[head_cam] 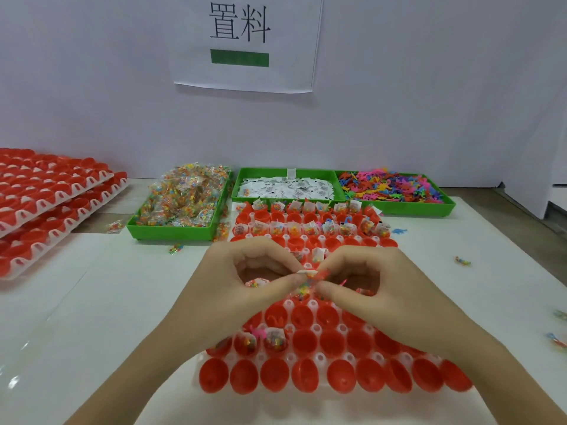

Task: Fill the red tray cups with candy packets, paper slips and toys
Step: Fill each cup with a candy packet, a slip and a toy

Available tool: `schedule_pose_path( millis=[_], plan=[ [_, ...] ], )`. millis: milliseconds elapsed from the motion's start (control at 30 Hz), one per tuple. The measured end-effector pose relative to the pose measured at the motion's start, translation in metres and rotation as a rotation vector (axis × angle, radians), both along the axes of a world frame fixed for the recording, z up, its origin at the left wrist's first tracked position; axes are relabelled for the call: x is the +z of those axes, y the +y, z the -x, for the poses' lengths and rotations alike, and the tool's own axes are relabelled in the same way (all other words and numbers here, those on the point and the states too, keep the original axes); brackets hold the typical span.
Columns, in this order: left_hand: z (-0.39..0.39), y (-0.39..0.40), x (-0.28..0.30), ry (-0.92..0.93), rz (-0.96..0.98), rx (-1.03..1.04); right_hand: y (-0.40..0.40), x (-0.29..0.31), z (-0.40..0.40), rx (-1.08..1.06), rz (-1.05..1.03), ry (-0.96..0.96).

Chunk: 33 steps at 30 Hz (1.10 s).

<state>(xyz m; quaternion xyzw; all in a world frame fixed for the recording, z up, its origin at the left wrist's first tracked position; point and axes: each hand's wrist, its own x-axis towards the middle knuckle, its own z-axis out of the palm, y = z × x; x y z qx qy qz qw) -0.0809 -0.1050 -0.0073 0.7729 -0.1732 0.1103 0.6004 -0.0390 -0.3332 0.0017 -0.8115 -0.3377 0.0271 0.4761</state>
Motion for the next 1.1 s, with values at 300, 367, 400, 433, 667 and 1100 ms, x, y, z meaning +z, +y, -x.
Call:
schedule_pose_path(
  millis=[300,367,400,433,667,1100],
  plan=[
    [0.004,0.0,0.001,0.222,-0.071,-0.075,0.0,0.001,0.008,-0.056,-0.028,0.152],
    [0.005,0.004,0.003,0.198,-0.192,-0.085,-0.001,0.001,0.011,-0.029,0.012,0.189],
    [0.005,0.004,0.004,0.191,-0.228,-0.083,-0.001,0.0,0.012,-0.018,0.025,0.204],
    [0.005,0.004,0.004,0.195,-0.234,-0.084,-0.001,0.0,0.013,-0.016,0.037,0.215],
    [0.004,0.004,0.004,0.24,-0.13,-0.081,-0.003,0.001,0.012,-0.036,0.07,0.236],
    [0.006,0.006,0.004,0.22,-0.07,-0.083,0.003,0.001,0.018,0.005,-0.053,0.298]
  ],
)
